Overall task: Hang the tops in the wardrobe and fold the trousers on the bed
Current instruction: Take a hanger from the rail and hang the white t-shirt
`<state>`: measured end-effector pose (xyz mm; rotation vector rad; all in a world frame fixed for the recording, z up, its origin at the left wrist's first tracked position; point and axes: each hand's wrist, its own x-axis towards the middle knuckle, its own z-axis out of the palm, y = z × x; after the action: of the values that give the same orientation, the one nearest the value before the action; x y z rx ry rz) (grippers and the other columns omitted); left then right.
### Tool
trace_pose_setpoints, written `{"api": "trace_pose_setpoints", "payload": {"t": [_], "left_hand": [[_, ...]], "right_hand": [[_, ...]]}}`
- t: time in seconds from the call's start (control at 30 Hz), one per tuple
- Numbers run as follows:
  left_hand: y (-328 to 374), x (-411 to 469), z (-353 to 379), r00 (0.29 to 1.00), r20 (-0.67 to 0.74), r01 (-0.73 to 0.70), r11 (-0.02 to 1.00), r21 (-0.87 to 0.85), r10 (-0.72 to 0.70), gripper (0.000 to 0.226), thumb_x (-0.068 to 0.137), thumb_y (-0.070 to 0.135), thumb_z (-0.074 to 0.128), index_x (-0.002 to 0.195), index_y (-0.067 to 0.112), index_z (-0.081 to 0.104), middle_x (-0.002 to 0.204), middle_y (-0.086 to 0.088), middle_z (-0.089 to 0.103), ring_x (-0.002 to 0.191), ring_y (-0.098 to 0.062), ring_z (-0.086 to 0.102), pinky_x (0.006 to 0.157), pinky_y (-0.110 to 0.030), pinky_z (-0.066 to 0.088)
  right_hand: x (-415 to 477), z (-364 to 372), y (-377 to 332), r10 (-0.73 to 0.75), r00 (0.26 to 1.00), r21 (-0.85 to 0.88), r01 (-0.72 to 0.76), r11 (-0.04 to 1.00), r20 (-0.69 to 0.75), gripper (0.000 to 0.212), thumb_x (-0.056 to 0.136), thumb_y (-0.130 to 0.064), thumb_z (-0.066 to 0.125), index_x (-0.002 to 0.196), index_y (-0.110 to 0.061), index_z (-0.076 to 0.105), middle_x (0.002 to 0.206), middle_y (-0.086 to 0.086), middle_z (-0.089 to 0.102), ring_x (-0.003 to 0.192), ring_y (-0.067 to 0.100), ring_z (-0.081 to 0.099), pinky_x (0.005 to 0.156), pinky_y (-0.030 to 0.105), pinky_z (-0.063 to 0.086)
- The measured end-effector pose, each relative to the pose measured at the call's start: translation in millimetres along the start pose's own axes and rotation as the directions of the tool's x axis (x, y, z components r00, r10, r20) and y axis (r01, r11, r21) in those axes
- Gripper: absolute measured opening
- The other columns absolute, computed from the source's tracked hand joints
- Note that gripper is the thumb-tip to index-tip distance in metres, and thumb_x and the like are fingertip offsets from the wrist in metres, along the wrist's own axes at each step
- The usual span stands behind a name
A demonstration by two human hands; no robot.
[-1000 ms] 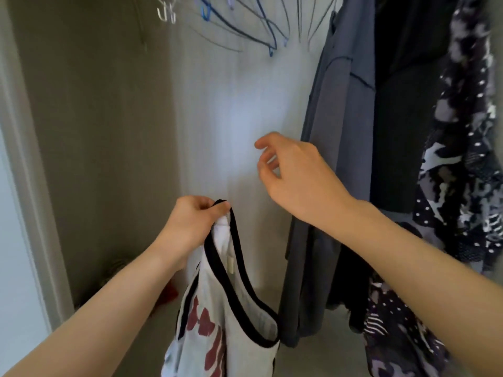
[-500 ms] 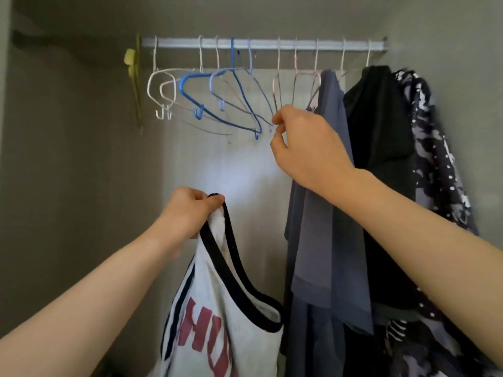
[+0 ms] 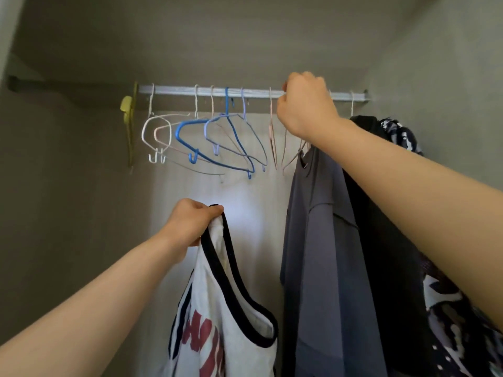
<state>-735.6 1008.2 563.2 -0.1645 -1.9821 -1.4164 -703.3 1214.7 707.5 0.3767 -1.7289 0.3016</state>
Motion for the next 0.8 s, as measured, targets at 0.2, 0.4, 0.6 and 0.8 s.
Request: {"api": "trace_pose_setpoints", "payload": {"t": [0.2,0.4,0.6,0.8], "left_hand": [[10,17,-6,1.000,0.005,0.001,0.996,0.088,-0.001,0.027,0.094,0.026,0.064,0.096,-0.001,0.067,0.083,-0.016,0.059,0.071,-0.026,0.057,0.062,-0.028,0.049],[17,24,-7,1.000,0.013,-0.015,0.993,0.120,0.013,0.036,0.095,0.025,0.062,0.105,-0.009,0.066,0.086,-0.017,0.060,0.071,-0.026,0.057,0.060,-0.027,0.048],[14,31,-9,0.999,0.047,-0.025,0.991,0.130,0.019,0.026,0.094,0.028,0.063,0.097,0.003,0.067,0.081,-0.016,0.057,0.071,-0.026,0.057,0.065,-0.032,0.050],[13,34,-7,0.998,0.057,0.001,0.991,0.133,-0.009,0.025,0.091,0.025,0.063,0.095,0.001,0.066,0.080,-0.017,0.059,0.069,-0.028,0.058,0.064,-0.032,0.048]], "right_hand": [[35,16,14,0.228,0.954,-0.049,-0.223,0.974,0.192,0.024,0.097,-0.012,0.048,0.116,0.003,0.053,0.126,0.025,0.054,0.108,0.039,0.053,0.082,0.038,0.042],[45,32,20,0.293,0.909,-0.118,-0.270,0.956,0.295,0.024,0.098,-0.007,0.043,0.117,0.003,0.052,0.127,0.020,0.056,0.108,0.034,0.055,0.074,0.032,0.039],[35,48,24,0.433,0.671,0.143,-0.624,0.768,0.602,0.042,0.103,-0.016,0.027,0.140,0.003,0.033,0.057,0.002,0.068,0.072,0.018,0.059,0.085,0.040,0.051],[32,60,32,0.417,0.657,0.468,-0.747,0.473,0.627,0.043,0.103,-0.014,0.020,0.136,0.008,0.037,0.061,0.012,0.067,0.068,0.021,0.064,0.075,0.050,0.044]]}}
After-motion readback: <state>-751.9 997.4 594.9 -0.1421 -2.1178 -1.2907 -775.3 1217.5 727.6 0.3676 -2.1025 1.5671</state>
